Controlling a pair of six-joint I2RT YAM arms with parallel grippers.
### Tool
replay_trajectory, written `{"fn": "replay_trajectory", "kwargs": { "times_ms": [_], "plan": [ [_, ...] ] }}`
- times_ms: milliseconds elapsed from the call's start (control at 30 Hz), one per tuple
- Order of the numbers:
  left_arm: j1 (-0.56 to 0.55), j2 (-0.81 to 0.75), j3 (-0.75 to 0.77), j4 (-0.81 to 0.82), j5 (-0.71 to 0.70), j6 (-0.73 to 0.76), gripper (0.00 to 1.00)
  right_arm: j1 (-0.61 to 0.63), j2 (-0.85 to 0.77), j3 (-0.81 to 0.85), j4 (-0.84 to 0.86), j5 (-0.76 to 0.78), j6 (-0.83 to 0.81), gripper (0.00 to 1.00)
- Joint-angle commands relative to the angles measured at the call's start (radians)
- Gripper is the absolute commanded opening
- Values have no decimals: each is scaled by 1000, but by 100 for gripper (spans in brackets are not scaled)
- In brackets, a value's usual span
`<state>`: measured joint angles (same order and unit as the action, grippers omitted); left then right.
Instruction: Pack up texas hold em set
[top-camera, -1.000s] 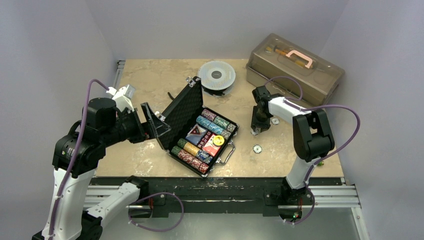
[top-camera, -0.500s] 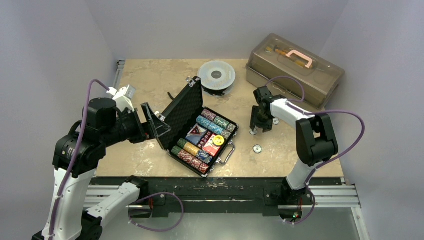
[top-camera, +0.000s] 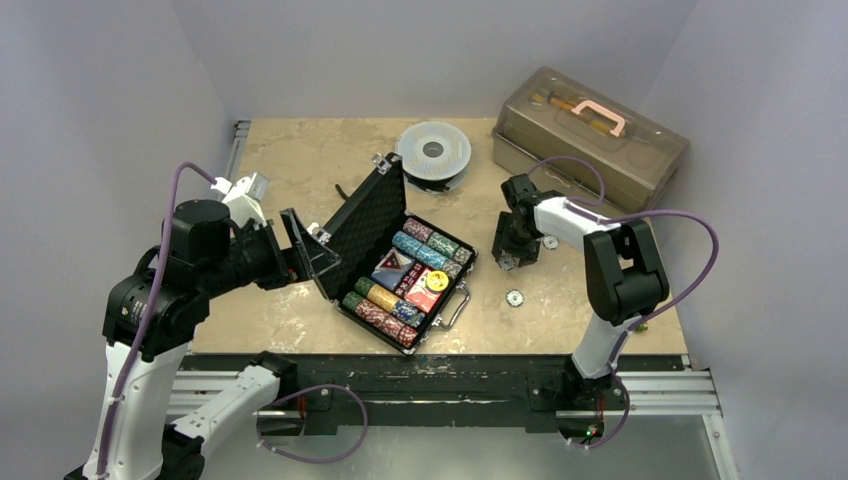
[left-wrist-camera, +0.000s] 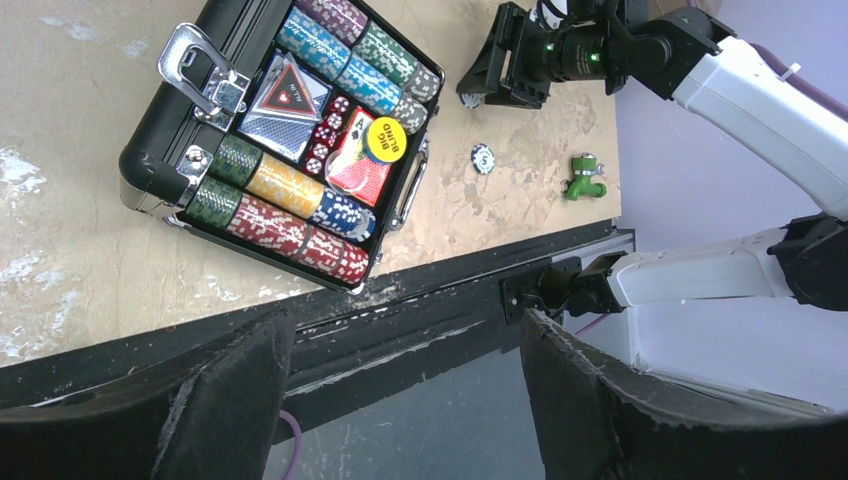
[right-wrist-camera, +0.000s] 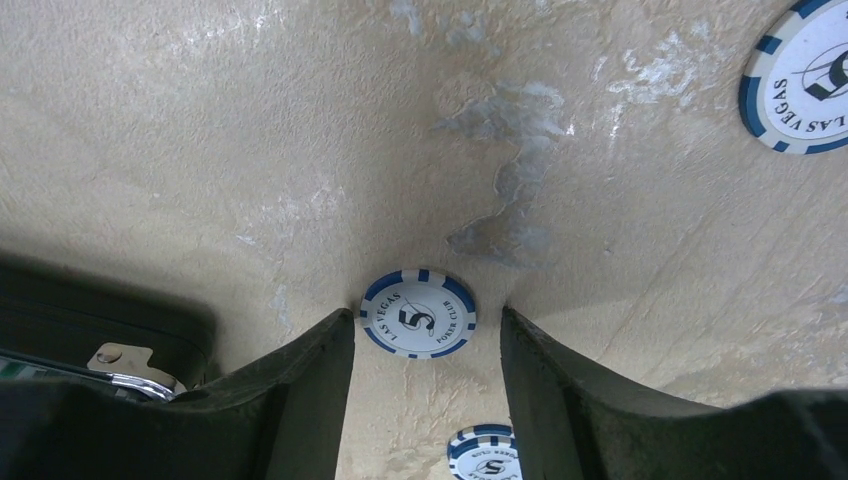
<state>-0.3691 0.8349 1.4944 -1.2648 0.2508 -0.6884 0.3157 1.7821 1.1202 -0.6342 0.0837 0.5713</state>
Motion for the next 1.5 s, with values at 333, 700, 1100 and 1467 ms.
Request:
{"fn": "replay_trajectory", "kwargs": {
  "times_ms": [333,700,1100,1467],
  "plan": [
    [-6,-6,6,16,-1,-8,80,47,63,61,-58,100,64,49],
    [-6,-11,6,14,-2,-8,80,57,60,55,-27,86,67,34],
    [-6,-3,9,18,1,-10,80,58,-83,-3,-22,37,29,22],
    [-7,9,13,25,10,-5,80,59,-176,-76,-82,51,-5,21]
  ]
}}
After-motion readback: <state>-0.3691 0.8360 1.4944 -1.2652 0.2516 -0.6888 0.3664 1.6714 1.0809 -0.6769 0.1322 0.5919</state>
